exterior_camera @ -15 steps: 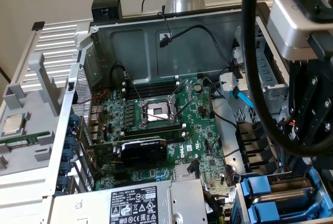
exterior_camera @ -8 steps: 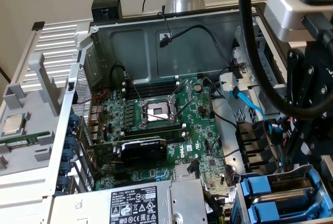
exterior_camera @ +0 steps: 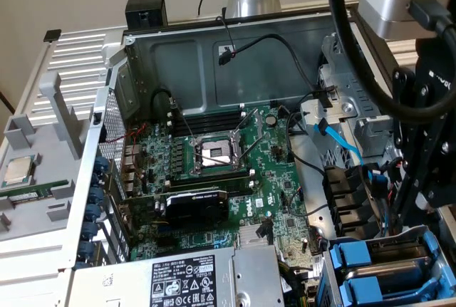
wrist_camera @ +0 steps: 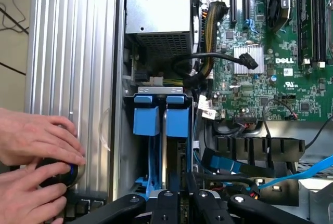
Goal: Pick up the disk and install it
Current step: 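Insert the first disk wire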
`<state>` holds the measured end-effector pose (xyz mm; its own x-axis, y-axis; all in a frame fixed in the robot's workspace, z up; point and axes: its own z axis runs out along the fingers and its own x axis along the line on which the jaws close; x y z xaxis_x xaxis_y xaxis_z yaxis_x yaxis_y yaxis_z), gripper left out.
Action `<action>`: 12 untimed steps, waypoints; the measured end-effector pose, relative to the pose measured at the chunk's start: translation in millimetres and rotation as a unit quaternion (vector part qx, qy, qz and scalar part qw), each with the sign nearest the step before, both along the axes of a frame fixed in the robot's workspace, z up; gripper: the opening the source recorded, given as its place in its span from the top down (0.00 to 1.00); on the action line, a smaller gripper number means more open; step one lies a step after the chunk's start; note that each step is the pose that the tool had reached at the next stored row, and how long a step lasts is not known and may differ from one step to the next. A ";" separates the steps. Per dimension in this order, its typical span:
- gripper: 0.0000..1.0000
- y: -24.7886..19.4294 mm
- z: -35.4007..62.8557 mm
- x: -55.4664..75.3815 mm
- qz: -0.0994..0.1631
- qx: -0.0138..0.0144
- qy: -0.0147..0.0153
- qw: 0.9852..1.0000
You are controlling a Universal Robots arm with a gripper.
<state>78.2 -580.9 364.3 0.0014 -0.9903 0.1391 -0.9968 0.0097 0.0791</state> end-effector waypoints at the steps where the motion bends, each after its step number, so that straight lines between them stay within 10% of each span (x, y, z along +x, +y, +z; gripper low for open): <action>1: 0.84 0.0 0.0 0.0 -0.003 0.000 0.000 1.000; 12: 0.84 0.0 -0.1 0.1 -0.008 0.000 0.000 1.000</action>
